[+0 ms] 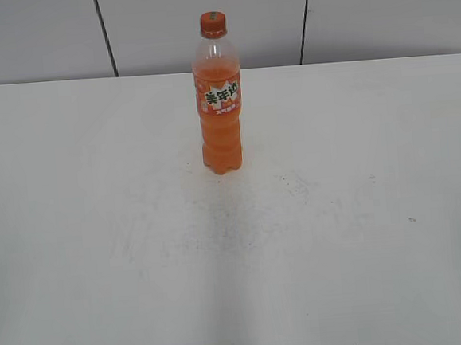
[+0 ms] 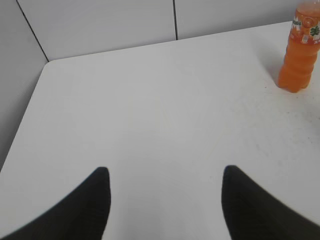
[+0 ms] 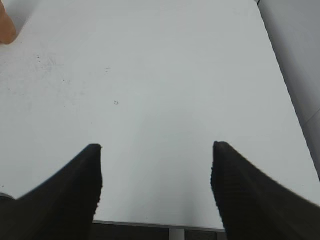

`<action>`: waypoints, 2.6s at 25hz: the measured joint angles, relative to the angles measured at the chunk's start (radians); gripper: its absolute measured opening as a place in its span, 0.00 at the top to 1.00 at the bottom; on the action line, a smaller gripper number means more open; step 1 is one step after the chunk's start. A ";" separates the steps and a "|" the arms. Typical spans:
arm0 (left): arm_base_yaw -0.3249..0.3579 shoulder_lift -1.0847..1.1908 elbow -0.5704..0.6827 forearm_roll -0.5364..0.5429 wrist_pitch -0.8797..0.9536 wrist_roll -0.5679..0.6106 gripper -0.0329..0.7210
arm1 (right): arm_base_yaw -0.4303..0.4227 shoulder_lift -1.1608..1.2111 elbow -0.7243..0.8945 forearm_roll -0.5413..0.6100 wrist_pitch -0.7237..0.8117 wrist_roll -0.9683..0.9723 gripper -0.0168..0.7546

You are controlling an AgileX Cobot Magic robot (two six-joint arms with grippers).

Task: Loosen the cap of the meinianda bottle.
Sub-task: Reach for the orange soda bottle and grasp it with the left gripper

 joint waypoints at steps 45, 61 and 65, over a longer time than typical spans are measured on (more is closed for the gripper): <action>0.000 0.078 -0.013 0.013 -0.091 0.000 0.38 | 0.000 0.000 0.000 -0.002 0.000 0.000 0.31; 0.000 0.822 -0.001 0.022 -1.168 0.000 0.38 | 0.000 0.000 0.000 -0.001 0.000 0.000 0.31; 0.000 1.057 0.001 0.057 -1.416 0.000 0.38 | 0.000 0.000 0.000 -0.001 0.000 0.000 0.31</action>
